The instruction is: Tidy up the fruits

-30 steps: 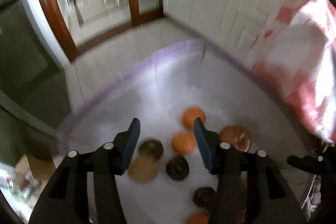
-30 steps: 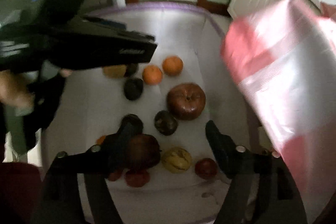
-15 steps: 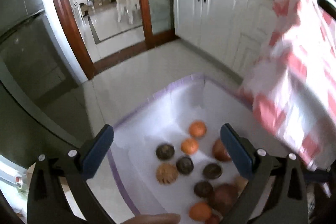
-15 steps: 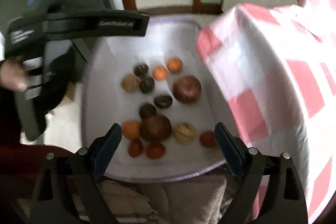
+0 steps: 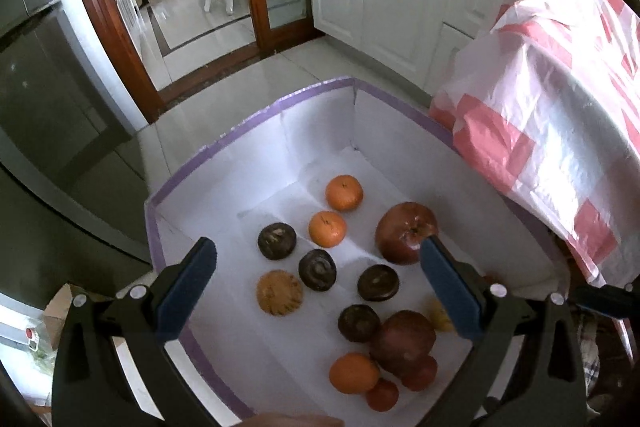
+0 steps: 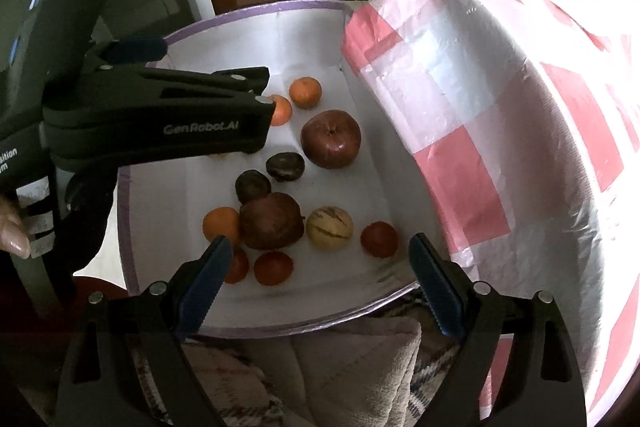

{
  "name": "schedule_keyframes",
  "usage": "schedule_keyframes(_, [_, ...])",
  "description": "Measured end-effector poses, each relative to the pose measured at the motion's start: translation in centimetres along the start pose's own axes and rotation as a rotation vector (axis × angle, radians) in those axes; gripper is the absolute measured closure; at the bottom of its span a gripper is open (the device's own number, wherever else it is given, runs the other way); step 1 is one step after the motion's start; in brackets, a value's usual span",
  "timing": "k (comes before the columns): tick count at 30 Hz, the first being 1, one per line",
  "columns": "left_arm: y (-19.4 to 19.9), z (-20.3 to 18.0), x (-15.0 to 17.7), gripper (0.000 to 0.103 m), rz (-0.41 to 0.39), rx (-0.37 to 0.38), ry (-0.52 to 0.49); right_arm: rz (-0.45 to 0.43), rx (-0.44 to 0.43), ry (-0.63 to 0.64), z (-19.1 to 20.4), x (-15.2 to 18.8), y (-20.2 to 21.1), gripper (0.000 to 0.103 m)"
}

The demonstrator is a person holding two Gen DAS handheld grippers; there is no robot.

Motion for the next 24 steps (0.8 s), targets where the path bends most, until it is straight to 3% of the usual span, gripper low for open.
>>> schedule_keyframes(24, [-1.1, 0.3, 0.1, 0.001, 0.061, 0.051, 0.030, 0.032, -0.003, -0.003, 0.0, 0.1, -1.4, 0.016])
Point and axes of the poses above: each gripper's, at about its wrist camera, not at the fingertips, and y roughly against the way its jaws point, z to its left, x to its underside, the point moved 5 cm from there along -y, roughly the way its jaws point, and after that the axes turned 2 degrees about -x, right-handed, at the moved point
